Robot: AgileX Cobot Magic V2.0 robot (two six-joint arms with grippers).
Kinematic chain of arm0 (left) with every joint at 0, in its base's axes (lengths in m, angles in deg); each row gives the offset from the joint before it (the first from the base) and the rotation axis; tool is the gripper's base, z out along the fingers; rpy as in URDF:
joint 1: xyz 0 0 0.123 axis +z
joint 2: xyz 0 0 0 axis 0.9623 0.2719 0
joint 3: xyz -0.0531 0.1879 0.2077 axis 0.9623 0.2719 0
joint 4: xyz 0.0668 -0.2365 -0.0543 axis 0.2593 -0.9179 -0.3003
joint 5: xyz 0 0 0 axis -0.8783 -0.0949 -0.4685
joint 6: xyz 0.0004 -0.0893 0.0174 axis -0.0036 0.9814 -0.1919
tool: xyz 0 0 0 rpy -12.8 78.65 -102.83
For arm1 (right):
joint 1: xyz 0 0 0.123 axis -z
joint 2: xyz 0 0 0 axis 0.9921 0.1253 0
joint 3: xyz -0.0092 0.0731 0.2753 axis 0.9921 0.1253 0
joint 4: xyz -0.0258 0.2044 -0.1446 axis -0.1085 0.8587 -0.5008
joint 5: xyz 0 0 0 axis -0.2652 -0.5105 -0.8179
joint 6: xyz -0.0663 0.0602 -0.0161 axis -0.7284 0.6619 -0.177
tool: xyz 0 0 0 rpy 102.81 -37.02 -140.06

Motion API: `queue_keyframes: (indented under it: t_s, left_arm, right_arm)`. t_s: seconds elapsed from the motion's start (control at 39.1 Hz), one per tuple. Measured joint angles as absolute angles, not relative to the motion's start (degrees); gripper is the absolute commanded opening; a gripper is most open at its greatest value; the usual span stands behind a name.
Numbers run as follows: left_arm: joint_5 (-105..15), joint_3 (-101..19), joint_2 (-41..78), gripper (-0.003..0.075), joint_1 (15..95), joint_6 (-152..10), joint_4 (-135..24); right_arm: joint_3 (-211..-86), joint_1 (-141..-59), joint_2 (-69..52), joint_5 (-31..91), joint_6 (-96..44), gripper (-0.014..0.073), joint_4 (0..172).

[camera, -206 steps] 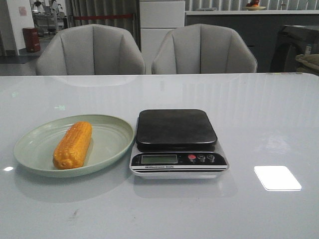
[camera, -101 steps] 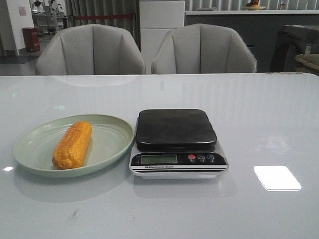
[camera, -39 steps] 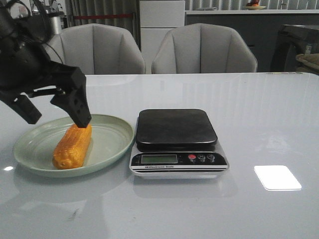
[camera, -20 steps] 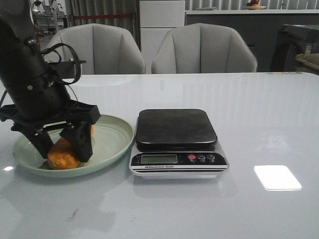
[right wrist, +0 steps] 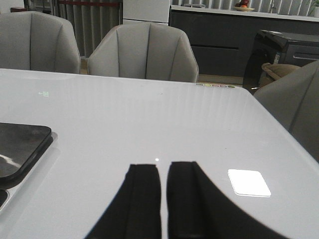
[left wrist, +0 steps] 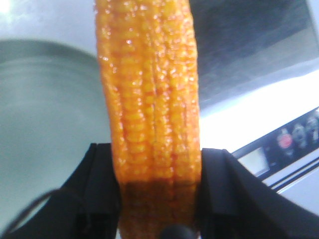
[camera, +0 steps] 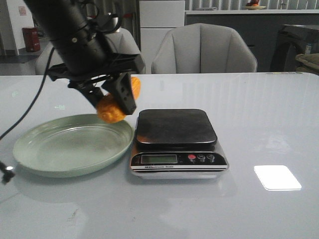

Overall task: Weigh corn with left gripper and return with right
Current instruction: 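Carry the corn cob onto the scale and open the left gripper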

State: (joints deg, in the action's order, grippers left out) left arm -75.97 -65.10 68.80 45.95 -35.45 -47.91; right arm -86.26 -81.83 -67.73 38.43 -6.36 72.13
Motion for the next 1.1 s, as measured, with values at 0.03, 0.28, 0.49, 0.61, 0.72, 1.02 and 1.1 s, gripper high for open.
queue_keyframes:
  t_s: [0.03,0.28,0.49,0.61,0.72,1.02,1.1]
  left_arm:
    - [-75.6,-65.4,69.1,0.0137,45.6,-35.4,-48.6]
    - [-73.2,-67.6,74.2,0.0153,42.8,-35.4,-55.4]
    - [-72.3,-69.9,77.2,0.0378,41.0,-35.4,-58.8]
    - [-70.7,-70.2,77.5,0.0555,40.4,-35.4,-59.8]
    - [-69.6,-70.3,77.5,0.0596,40.2,-35.4,-60.2]
    - [-69.9,-70.3,77.5,0.0595,40.2,-35.4,-62.2]
    - [-70.9,-70.3,77.0,0.0595,40.2,-35.4,-62.2]
  right_arm:
    - [-86.3,-81.8,-67.7,38.4,-6.4,0.0207,72.1]
    - [-86.3,-81.8,-67.7,38.4,-6.4,0.0207,72.1]
    - [-86.3,-81.8,-67.7,38.4,-6.4,0.0207,72.1]
    - [-86.3,-81.8,-67.7,38.4,-6.4,0.0207,72.1]
    - [-86.3,-81.8,-67.7,38.4,-6.4,0.0207,72.1]
    - [-86.3,-81.8,-67.7,38.4,-6.4,0.0207,72.1]
    - [-86.3,-81.8,-67.7,38.4,-6.4,0.0207,72.1]
